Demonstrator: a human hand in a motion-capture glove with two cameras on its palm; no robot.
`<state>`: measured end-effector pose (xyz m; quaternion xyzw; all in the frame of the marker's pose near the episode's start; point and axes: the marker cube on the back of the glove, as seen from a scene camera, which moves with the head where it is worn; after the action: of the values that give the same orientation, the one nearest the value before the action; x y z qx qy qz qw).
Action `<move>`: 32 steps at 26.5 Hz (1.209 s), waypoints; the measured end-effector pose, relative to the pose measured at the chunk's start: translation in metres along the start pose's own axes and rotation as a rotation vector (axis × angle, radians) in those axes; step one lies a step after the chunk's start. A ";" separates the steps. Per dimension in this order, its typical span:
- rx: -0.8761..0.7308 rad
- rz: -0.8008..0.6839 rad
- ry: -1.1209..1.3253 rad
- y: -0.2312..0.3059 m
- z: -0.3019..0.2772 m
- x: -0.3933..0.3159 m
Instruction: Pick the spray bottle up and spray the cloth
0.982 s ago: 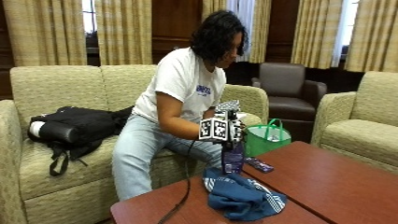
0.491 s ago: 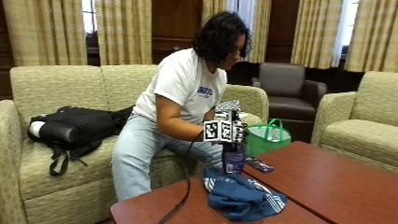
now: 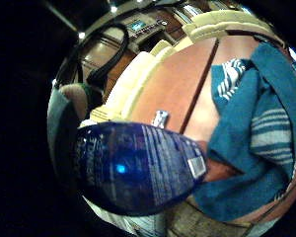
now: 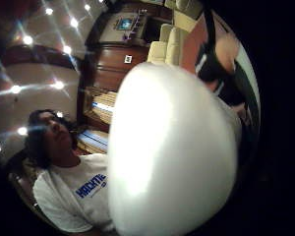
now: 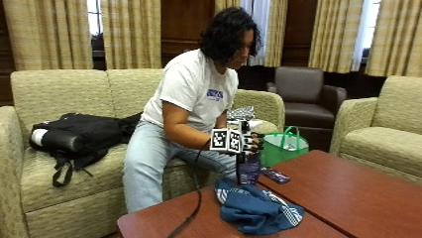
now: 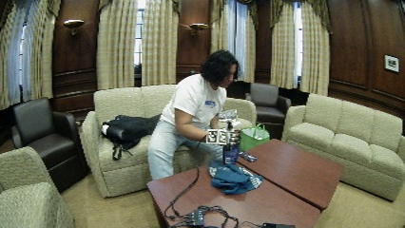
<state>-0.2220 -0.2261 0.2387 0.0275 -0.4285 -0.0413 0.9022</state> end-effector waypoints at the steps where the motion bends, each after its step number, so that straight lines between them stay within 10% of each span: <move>1: -0.010 0.008 0.007 0.003 -0.002 0.000; 32: -0.196 -0.044 0.791 0.133 -0.121 0.000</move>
<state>-0.1217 -0.0915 0.1737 -0.0357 -0.0417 -0.0874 0.9947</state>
